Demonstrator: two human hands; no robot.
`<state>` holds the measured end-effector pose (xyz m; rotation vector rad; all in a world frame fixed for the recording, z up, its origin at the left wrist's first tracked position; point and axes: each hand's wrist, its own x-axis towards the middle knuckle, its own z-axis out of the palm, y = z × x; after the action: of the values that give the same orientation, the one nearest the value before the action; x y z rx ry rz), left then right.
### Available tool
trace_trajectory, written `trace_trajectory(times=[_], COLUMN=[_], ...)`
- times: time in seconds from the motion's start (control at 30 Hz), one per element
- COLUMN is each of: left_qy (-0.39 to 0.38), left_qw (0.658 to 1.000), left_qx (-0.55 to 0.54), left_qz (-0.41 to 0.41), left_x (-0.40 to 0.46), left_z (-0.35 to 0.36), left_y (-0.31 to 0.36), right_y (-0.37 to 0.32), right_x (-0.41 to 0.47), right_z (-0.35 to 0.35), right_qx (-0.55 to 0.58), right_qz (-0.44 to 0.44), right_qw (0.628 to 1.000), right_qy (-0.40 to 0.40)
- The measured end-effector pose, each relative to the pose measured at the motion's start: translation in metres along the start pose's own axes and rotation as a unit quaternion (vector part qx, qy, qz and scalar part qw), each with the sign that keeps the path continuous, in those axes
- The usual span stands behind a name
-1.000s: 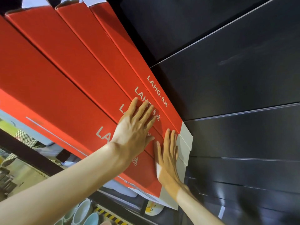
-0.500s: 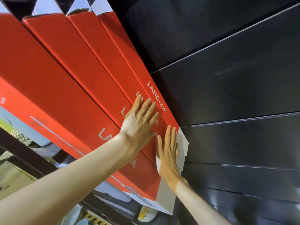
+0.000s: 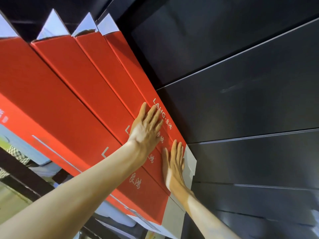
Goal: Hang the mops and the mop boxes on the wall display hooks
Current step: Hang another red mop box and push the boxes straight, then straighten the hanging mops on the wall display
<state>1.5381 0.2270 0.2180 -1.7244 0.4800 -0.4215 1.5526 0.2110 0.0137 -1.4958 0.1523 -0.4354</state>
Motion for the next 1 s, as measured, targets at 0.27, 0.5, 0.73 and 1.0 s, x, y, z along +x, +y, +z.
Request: trace_trajectory(times=[0.27, 0.5, 0.73, 1.0], left_qy=[0.042, 0.084, 0.13, 0.191], left_qw=[0.998, 0.981, 0.92, 0.797], left_qx=[-0.052, -0.174, -0.363, -0.569], left_qz=[0.011, 0.011, 0.064, 0.065], left_x=[-0.01, -0.031, -0.048, -0.054], left_z=[0.001, 0.003, -0.016, -0.047], left_y=[0.009, 0.036, 0.103, 0.188], right_y=[-0.001, 0.009, -0.011, -0.061], right_x=[-0.005, -0.03, -0.08, -0.135], right_z=[-0.025, -0.116, -0.232, -0.343], right_qx=[-0.088, -0.325, -0.585, -0.761], right_qz=[-0.016, -0.031, -0.012, -0.002], right_qw=[0.996, 0.945, 0.811, 0.648], right_qy=[-0.025, -0.024, -0.021, -0.024])
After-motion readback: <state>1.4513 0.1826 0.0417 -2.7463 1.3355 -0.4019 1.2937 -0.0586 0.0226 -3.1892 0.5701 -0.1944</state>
